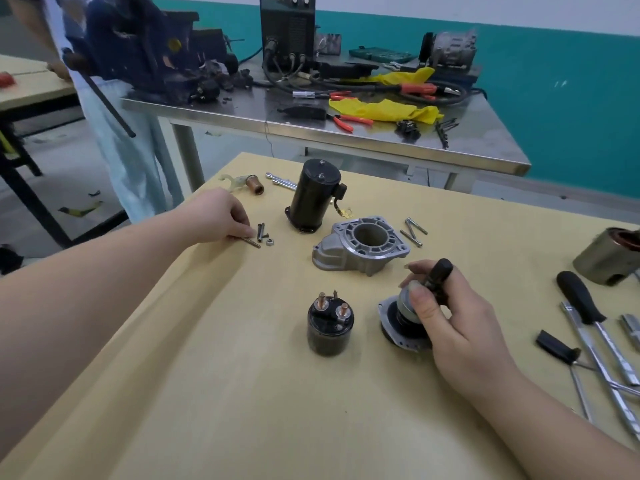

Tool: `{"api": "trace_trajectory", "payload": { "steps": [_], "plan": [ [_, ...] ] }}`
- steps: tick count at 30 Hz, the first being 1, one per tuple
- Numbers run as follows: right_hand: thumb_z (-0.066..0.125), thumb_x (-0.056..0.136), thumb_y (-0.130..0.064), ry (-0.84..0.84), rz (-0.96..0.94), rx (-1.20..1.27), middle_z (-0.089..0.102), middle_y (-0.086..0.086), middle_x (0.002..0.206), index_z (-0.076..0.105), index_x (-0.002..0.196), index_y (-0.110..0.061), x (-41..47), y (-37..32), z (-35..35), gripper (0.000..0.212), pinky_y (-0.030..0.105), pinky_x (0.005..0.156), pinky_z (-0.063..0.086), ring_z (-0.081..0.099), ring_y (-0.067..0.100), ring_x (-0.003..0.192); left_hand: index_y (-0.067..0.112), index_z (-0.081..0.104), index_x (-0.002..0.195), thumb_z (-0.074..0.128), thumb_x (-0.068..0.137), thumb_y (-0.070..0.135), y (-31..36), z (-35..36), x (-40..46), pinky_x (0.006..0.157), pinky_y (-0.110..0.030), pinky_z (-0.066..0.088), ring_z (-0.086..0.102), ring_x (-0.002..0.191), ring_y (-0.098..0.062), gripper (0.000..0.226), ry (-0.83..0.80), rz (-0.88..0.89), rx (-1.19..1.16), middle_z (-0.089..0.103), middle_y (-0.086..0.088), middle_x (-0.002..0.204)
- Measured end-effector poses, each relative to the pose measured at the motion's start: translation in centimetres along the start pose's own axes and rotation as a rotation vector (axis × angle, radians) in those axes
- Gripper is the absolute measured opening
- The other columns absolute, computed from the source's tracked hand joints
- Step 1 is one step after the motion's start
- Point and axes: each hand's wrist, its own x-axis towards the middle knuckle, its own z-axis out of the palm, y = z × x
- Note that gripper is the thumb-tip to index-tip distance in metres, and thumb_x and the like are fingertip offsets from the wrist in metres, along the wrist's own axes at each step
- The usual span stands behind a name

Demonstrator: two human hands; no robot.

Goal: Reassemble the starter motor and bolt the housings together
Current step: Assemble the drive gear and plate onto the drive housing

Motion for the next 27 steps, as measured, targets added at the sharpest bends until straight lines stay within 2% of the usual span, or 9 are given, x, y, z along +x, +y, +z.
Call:
{"api": "trace_trajectory", "payload": {
  "steps": [2, 5, 9, 11, 13, 16, 19, 22, 27],
  "plan": [
    [0.048, 0.097, -0.064, -0.007, 0.006, -0.009, 0.070, -0.026, 0.112, 0.055, 0.119, -0.060, 0.0, -0.1, 0.1, 0.024, 0.008, 0.086, 0.044, 0.066, 0.002, 0.108, 0.027, 0.082, 0.088, 0.086, 0.093, 0.038, -0.1, 0.4, 0.1, 0.080, -0.037, 0.056, 0.068, 0.089, -0.018, 0.013, 0.013, 0.017, 0.035, 0.076, 0.004, 0.089],
    [0.046, 0.097, -0.064, -0.015, 0.019, -0.015, 0.068, -0.028, 0.113, 0.052, 0.119, -0.065, 0.0, -0.1, -0.1, 0.022, 0.018, 0.088, 0.047, 0.065, 0.001, 0.110, 0.025, 0.079, 0.091, 0.081, 0.098, 0.037, 0.1, 1.1, 0.0, 0.071, -0.034, 0.047, 0.063, 0.087, -0.014, 0.014, 0.037, 0.032, 0.022, 0.075, 0.003, 0.094],
    [0.046, 0.098, -0.064, -0.020, 0.032, -0.006, 0.068, -0.028, 0.115, 0.055, 0.120, -0.055, 0.0, 0.0, -0.2, 0.026, 0.021, 0.088, 0.046, 0.064, 0.000, 0.112, 0.024, 0.074, 0.093, 0.073, 0.104, 0.035, 0.2, 1.3, -0.8, 0.082, -0.039, 0.047, 0.063, 0.092, -0.023, 0.015, 0.145, 0.050, -0.138, 0.073, -0.001, 0.098],
    [0.047, 0.098, -0.064, -0.023, 0.036, 0.005, 0.068, -0.027, 0.114, 0.056, 0.122, -0.051, -0.1, 0.1, -0.2, 0.029, 0.022, 0.087, 0.047, 0.064, 0.002, 0.111, 0.028, 0.070, 0.089, 0.071, 0.105, 0.034, 0.8, 1.5, -1.4, 0.081, -0.041, 0.048, 0.065, 0.092, -0.024, 0.017, 0.247, 0.121, -0.177, 0.074, 0.002, 0.096],
    [0.047, 0.098, -0.064, -0.028, 0.039, 0.004, 0.068, -0.027, 0.114, 0.056, 0.123, -0.049, -0.1, 0.1, -0.2, 0.031, 0.020, 0.086, 0.046, 0.064, 0.002, 0.110, 0.031, 0.067, 0.086, 0.075, 0.102, 0.031, 1.6, 1.9, -2.0, 0.076, -0.036, 0.049, 0.065, 0.089, -0.020, 0.018, 0.298, 0.197, -0.173, 0.073, 0.005, 0.093],
    [0.047, 0.098, -0.063, -0.028, 0.040, -0.002, 0.068, -0.027, 0.113, 0.058, 0.123, -0.046, -0.1, 0.2, -0.2, 0.032, 0.016, 0.085, 0.045, 0.065, 0.003, 0.109, 0.030, 0.069, 0.098, 0.084, 0.096, 0.024, 2.5, 1.9, -2.3, 0.069, -0.024, 0.043, 0.064, 0.086, -0.011, 0.016, 0.244, 0.238, -0.137, 0.072, 0.008, 0.093],
    [0.047, 0.098, -0.064, -0.029, 0.042, -0.005, 0.068, -0.027, 0.114, 0.057, 0.123, -0.047, -0.1, 0.2, -0.1, 0.031, 0.013, 0.084, 0.044, 0.064, 0.003, 0.111, 0.024, 0.079, 0.117, 0.082, 0.097, 0.025, 3.3, 1.4, -1.9, 0.072, -0.028, 0.043, 0.063, 0.091, -0.020, 0.020, 0.168, 0.228, 0.053, 0.074, 0.004, 0.097],
    [0.047, 0.098, -0.065, -0.027, 0.037, -0.015, 0.067, -0.028, 0.112, 0.055, 0.122, -0.050, 0.0, 0.2, -0.1, 0.029, 0.015, 0.084, 0.045, 0.064, 0.002, 0.109, 0.019, 0.083, 0.116, 0.080, 0.099, 0.027, 4.2, 1.1, -1.5, 0.069, -0.028, 0.040, 0.061, 0.092, -0.019, 0.019, 0.095, 0.181, 0.196, 0.070, 0.005, 0.093],
    [0.047, 0.099, -0.064, -0.024, 0.025, -0.015, 0.067, -0.027, 0.110, 0.056, 0.120, -0.049, 0.0, 0.4, -0.1, 0.028, 0.025, 0.084, 0.048, 0.064, 0.004, 0.107, 0.017, 0.083, 0.106, 0.080, 0.098, 0.026, 5.1, 1.4, -0.6, 0.075, -0.030, 0.049, 0.068, 0.092, -0.022, 0.013, 0.025, 0.132, 0.261, 0.077, 0.000, 0.095]
  ]
}}
